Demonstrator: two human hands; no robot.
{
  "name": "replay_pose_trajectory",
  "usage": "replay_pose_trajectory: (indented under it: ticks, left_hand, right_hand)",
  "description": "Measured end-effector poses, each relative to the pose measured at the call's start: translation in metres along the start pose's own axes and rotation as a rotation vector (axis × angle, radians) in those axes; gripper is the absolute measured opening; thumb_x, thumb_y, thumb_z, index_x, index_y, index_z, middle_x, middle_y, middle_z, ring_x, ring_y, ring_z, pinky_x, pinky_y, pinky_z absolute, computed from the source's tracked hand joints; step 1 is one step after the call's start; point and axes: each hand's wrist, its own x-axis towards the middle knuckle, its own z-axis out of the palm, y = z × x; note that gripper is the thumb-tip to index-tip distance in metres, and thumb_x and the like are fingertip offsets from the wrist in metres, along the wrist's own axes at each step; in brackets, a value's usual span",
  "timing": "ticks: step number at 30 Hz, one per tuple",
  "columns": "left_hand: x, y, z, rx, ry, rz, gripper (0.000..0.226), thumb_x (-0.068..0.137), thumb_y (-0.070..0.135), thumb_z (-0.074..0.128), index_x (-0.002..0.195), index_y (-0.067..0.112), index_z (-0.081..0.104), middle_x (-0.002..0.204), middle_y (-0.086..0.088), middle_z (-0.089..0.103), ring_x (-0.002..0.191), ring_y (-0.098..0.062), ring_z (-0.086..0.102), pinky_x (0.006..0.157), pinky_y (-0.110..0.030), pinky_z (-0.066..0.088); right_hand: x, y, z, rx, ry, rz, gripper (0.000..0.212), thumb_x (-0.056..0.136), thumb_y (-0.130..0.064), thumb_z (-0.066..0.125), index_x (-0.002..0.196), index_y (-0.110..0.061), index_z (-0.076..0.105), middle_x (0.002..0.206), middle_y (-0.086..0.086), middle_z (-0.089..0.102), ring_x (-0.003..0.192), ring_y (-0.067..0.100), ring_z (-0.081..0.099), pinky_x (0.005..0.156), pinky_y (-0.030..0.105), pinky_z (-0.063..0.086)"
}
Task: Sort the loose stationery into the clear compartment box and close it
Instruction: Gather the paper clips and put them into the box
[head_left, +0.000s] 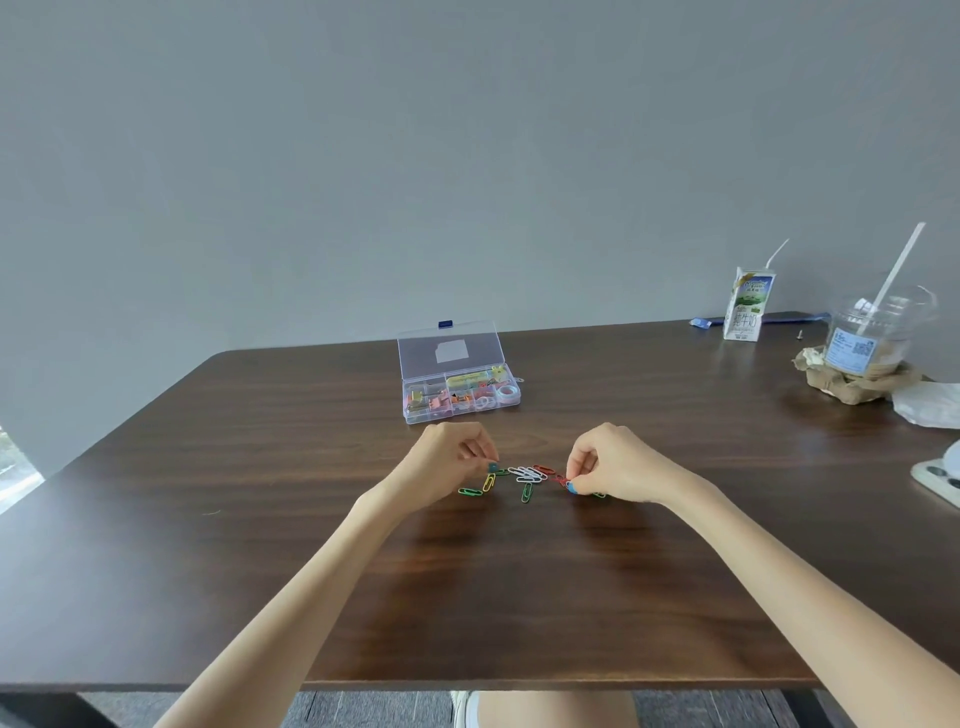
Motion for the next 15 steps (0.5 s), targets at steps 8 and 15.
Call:
replay_pose_trajectory:
  ticks: [8, 15]
  left_hand:
    - [0.017, 0.029, 0.032, 0.160, 0.071, 0.073, 0.009, 0.081, 0.021, 0.069, 0.079, 0.027, 0.075, 0.084, 0.011, 0.064, 0.071, -0.004, 0.053, 0.072, -0.030, 0.049]
    - [0.016, 0.022, 0.024, 0.265, -0.065, 0.186, 0.033, 0.088, 0.040, 0.061, 0.121, 0.040, 0.061, 0.111, 0.013, 0.051, 0.104, -0.005, 0.049, 0.089, -0.026, 0.043]
  right_hand:
    - [-0.001, 0.018, -0.005, 0.125, 0.126, 0.022, 0.007, 0.073, -0.010, 0.074, 0.069, -0.014, 0.069, 0.075, 0.008, 0.071, 0.062, 0.013, 0.060, 0.060, 0.024, 0.049]
    - [0.000, 0.021, -0.004, 0.184, 0.161, 0.008, 0.010, 0.075, -0.009, 0.073, 0.069, -0.015, 0.068, 0.071, 0.002, 0.068, 0.062, 0.011, 0.059, 0.068, 0.033, 0.053]
